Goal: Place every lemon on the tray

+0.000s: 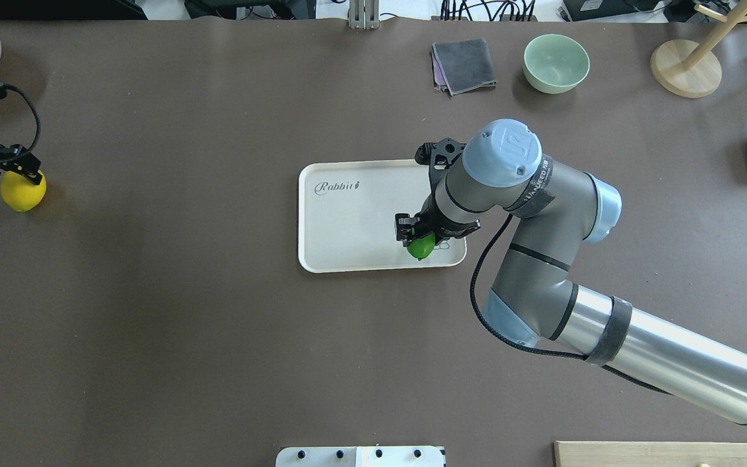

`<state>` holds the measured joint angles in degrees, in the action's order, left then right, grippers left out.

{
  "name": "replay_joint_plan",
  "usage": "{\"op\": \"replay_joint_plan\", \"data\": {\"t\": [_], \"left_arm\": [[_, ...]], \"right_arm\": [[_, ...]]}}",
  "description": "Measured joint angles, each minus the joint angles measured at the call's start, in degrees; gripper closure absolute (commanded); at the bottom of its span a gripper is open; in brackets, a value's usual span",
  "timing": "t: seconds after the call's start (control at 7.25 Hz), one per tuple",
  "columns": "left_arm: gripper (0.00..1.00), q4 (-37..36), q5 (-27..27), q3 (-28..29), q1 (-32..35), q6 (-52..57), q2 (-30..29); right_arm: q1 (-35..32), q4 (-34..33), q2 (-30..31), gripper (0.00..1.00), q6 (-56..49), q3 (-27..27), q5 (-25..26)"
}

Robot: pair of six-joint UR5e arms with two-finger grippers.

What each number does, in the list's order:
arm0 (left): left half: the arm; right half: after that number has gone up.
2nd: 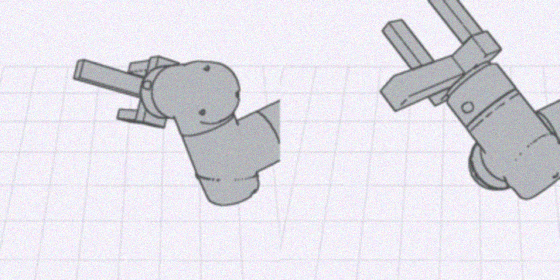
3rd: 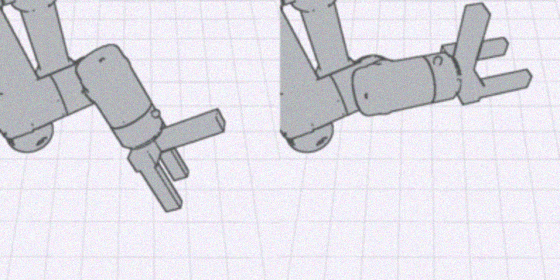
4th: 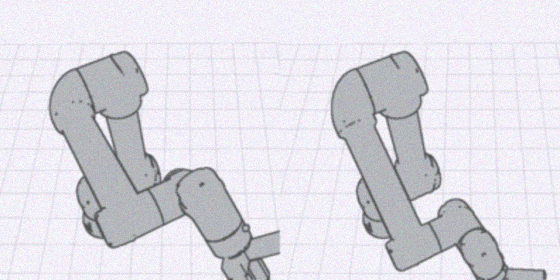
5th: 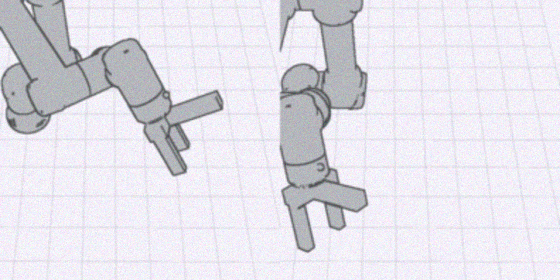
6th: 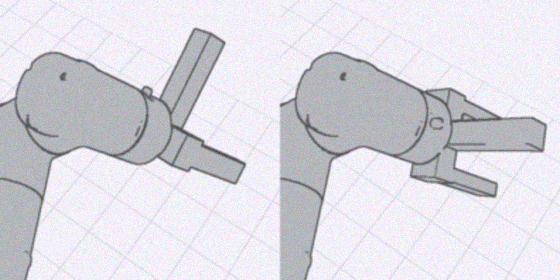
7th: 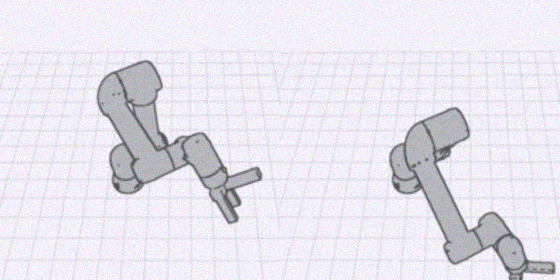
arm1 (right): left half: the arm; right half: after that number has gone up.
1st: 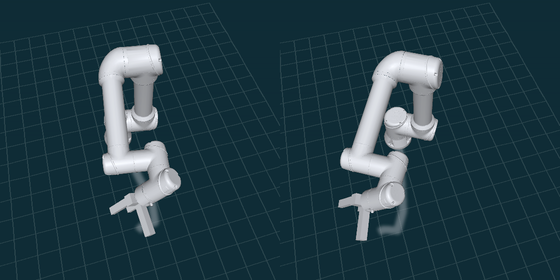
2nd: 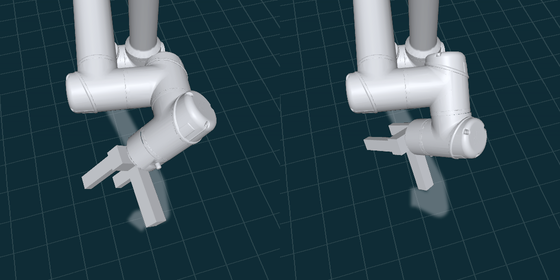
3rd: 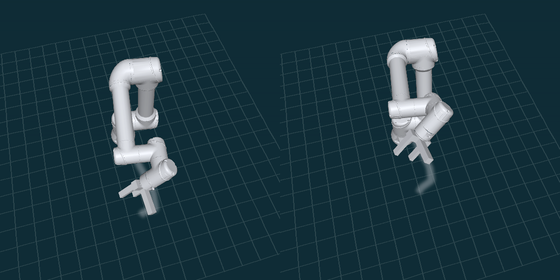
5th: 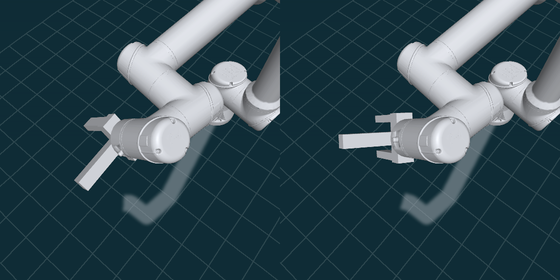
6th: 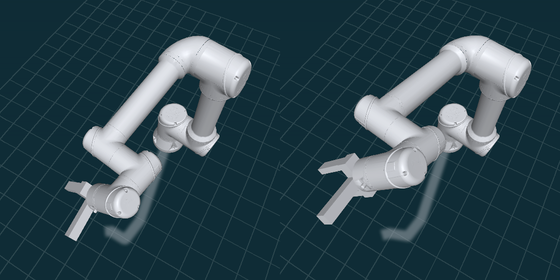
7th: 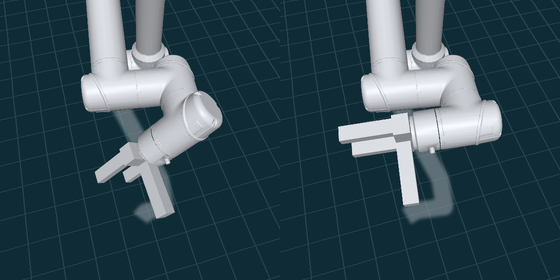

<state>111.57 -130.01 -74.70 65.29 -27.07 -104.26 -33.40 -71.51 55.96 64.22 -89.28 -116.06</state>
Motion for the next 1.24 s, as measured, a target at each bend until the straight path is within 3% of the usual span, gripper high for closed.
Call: {"op": "replay_joint_plan", "data": {"t": [0.14, 0.28, 0.41, 0.55, 0.69, 0.97, 1.24], "left_arm": [[1.00, 0.8, -0.1, -0.1, -0.1, -0.6, 0.5], [1.00, 1.4, -0.2, -0.2, -0.1, -1.9, 0.6], [1.00, 1.6, -0.5, -0.8, -0.2, -3.1, 0.4], [1.00, 0.5, -2.3, -3.2, -0.2, -4.5, -0.2], [1.00, -2.0, -5.4, -6.8, -0.2, -7.3, -1.5], [1.00, -6.1, -8.4, -12.0, -1.9, -18.9, -7.4], [1.00, -6.7, -4.9, -12.8, -10.1, -34.6, -16.0]], "right_arm": [[0.2, 0.1, -0.1, 1.00, 0.2, 0.1, 0.1], [0.3, 0.1, -0.1, 1.00, 0.4, 0.1, 0.2], [0.3, 0.1, -0.3, 0.84, 0.6, 0.1, 0.4], [0.3, -0.2, -0.7, 0.48, 0.7, 0.2, 1.0], [0.3, -0.3, -1.0, 0.02, 1.4, 0.2, 2.0], [0.2, -0.3, -1.2, 0.01, 2.9, 0.2, 3.9], [-1.4, -0.3, -0.8, 0.00, 3.1, -0.4, 4.1]]}}
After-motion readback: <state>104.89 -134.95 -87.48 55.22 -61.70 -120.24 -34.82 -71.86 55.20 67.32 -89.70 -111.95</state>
